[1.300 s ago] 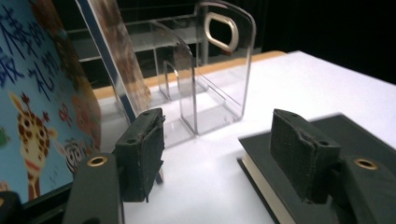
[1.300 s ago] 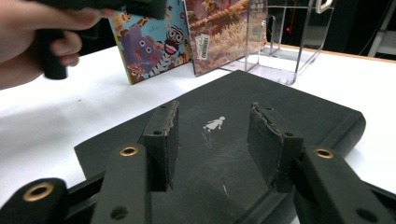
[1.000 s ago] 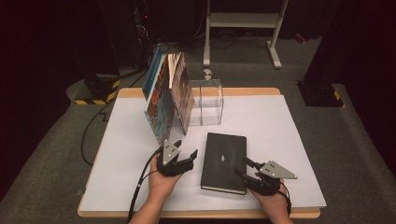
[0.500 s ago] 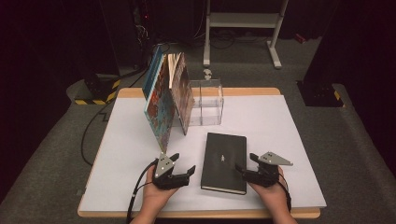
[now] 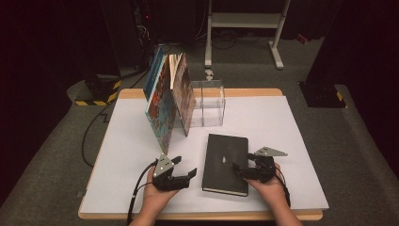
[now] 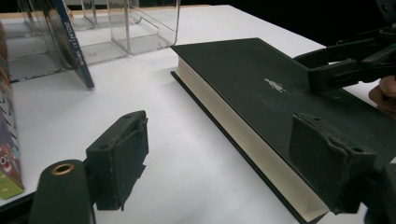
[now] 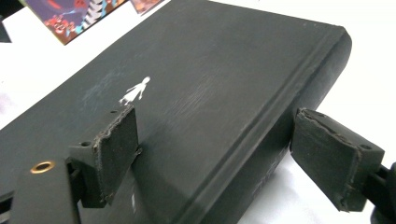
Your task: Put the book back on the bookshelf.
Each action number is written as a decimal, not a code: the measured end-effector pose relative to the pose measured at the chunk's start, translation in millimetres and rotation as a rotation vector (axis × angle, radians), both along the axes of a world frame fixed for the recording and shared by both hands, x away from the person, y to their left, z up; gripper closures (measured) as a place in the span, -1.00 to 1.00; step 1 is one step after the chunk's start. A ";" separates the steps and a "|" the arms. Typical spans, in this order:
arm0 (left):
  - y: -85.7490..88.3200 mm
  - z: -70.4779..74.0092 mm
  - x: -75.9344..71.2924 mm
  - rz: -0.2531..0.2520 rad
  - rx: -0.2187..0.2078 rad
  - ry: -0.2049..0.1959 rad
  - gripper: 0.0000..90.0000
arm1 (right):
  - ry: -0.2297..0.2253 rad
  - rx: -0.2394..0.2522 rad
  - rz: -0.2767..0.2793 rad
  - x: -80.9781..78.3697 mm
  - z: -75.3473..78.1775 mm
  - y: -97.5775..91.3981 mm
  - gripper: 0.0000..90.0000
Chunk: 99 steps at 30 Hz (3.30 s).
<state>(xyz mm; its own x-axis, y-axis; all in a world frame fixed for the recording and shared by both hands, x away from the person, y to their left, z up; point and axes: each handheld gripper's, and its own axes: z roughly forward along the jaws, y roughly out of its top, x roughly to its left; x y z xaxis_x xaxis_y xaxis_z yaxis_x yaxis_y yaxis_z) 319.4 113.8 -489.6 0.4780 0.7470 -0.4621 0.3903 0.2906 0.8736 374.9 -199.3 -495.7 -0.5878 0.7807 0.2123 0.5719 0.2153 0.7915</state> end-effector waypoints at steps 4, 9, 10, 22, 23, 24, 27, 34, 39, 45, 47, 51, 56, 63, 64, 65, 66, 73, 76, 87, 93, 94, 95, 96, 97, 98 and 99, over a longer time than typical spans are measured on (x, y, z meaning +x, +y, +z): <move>-3.9 -0.2 -0.5 -0.015 0.007 -0.001 -0.53 | -0.001 0.000 0.023 -4.2 0.2 0.6 -0.61; -9.2 -2.0 0.3 -0.027 0.010 0.009 -0.53 | -0.018 0.008 0.070 -12.3 -1.2 9.2 -0.58; -9.9 -2.9 0.8 -0.028 0.014 0.013 -0.53 | -0.021 0.006 0.079 -14.9 -1.3 11.3 -0.57; -36.7 -14.3 16.8 -0.064 0.043 0.093 -0.55 | -0.042 -0.008 0.129 -36.7 -0.2 19.9 -0.57; -37.6 -14.5 18.1 -0.064 0.038 0.098 -0.56 | -0.042 -0.006 0.130 -37.3 -0.3 19.7 -0.57; -39.1 -14.7 20.3 -0.061 0.027 0.106 -0.56 | -0.046 -0.006 0.131 -37.4 -0.6 19.5 -0.57; -40.8 -16.3 25.1 -0.050 0.005 0.122 -0.56 | -0.050 -0.003 0.133 -37.5 -1.0 19.1 -0.57; -41.3 -17.5 34.4 -0.084 0.000 0.152 -0.64 | -0.049 0.000 0.136 -37.2 -1.0 18.6 -0.57; -42.2 -15.9 33.8 -0.084 0.009 0.127 -0.60 | -0.048 0.006 0.131 -37.4 -1.3 18.3 -0.57; -41.6 -9.0 31.7 -0.090 0.031 0.100 -0.56 | -0.041 0.029 0.130 -37.0 -0.6 16.4 -0.54; -41.0 -6.5 31.8 -0.089 0.011 0.093 -0.53 | -0.050 0.031 0.132 -37.6 0.1 15.7 -0.52; -38.5 -3.3 32.5 -0.092 -0.013 0.088 -0.40 | -0.057 0.036 0.133 -38.6 1.4 14.9 -0.49; -38.6 -2.1 35.1 -0.101 -0.038 0.109 -0.28 | -0.065 0.042 0.128 -40.7 1.3 14.1 -0.46; -37.6 -1.4 38.3 -0.117 -0.046 0.122 -0.23 | -0.064 0.038 0.119 -43.5 1.7 12.3 -0.44; -37.2 -1.7 38.5 -0.120 -0.039 0.123 -0.22 | -0.055 0.040 0.119 -42.2 2.1 11.2 -0.41; -37.2 -1.9 38.6 -0.120 -0.040 0.126 -0.22 | -0.052 0.038 0.116 -40.8 2.5 10.5 -0.41; -36.9 -1.8 38.5 -0.124 -0.044 0.134 -0.22 | -0.049 0.037 0.111 -39.4 2.8 10.1 -0.41; -37.2 -1.4 37.6 -0.125 -0.053 0.129 -0.18 | -0.002 0.044 0.083 -16.0 3.9 10.6 -0.47; -37.6 1.1 35.7 -0.127 -0.074 0.108 -0.15 | 0.004 0.055 0.073 -8.4 4.4 14.2 -0.49; -38.5 1.3 34.6 -0.143 -0.079 0.100 -0.10 | -0.020 0.081 0.075 -8.1 2.1 16.4 -0.50; -37.8 0.9 31.9 -0.177 -0.058 0.031 -0.03 | -0.004 0.103 0.071 -8.3 1.0 15.3 -0.53; -37.6 0.4 31.8 -0.179 -0.051 0.028 -0.03 | -0.002 0.103 0.073 -8.8 0.7 15.2 -0.53; -37.1 0.0 31.7 -0.182 -0.042 0.022 -0.03 | 0.000 0.100 0.074 -9.1 0.5 15.2 -0.54; -37.6 0.1 31.1 -0.182 -0.046 0.015 -0.03 | 0.002 0.099 0.075 -9.6 0.5 15.3 -0.54; -37.3 0.1 30.5 -0.186 -0.037 0.002 -0.03 | 0.002 0.100 0.073 -10.1 0.4 15.4 -0.54; -37.4 0.1 29.9 -0.188 -0.035 -0.008 -0.03 | 0.001 0.102 0.074 -10.3 0.3 15.4 -0.55; -37.3 0.1 29.5 -0.190 -0.029 -0.013 -0.02 | 0.002 0.103 0.074 -10.2 0.3 15.3 -0.55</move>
